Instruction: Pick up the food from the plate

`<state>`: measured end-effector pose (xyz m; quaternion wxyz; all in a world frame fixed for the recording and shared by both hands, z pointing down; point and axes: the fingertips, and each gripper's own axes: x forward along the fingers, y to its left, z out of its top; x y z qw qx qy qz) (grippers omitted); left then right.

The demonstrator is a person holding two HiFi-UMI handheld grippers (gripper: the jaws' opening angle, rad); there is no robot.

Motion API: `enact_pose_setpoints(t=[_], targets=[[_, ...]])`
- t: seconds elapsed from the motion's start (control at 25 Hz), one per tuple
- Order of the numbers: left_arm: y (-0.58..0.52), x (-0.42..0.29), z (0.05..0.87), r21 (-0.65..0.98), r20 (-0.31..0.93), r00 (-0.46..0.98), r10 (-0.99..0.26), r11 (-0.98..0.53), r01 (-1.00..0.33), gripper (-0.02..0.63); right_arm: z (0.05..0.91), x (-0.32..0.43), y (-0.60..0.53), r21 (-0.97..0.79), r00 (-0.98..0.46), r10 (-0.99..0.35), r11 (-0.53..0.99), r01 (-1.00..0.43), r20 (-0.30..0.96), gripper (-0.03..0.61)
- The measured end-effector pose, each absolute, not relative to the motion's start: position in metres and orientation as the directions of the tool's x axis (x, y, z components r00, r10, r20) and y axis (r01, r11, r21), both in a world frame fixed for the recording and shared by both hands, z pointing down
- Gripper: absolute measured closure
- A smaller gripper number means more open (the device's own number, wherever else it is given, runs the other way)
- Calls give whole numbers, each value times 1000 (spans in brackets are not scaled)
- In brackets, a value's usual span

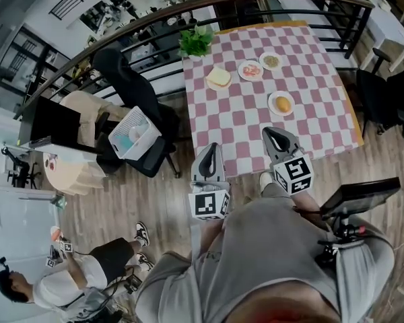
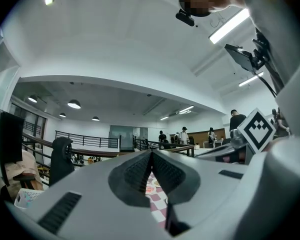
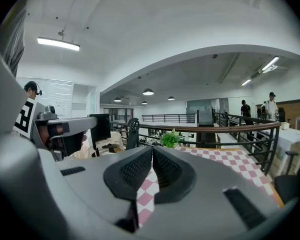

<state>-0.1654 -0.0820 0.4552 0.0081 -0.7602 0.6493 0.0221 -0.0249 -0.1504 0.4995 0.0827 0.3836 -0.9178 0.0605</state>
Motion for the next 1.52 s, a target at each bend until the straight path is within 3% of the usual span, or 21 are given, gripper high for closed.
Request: enact_pose_setpoints(t=[0.36, 0.76, 1.04, 1.52], targets=[[-168, -133, 454, 15, -32, 82, -996, -83, -996, 603, 492, -11, -234, -57, -758, -635, 760, -648, 151, 561], [-214, -100, 442, -7, -30, 126, -992, -126, -992, 604, 472, 0, -279, -83, -795, -599, 791, -606, 95, 563], [-226, -100, 427, -5, -72, 163, -984, -163, -987, 603, 439, 7, -287, -86, -781, -625, 778, -622, 1, 565], [-216, -136, 423, 0, -80, 178, -981, -179, -984, 603, 438, 2, -290, -87, -738, -675, 735, -672, -3, 563]])
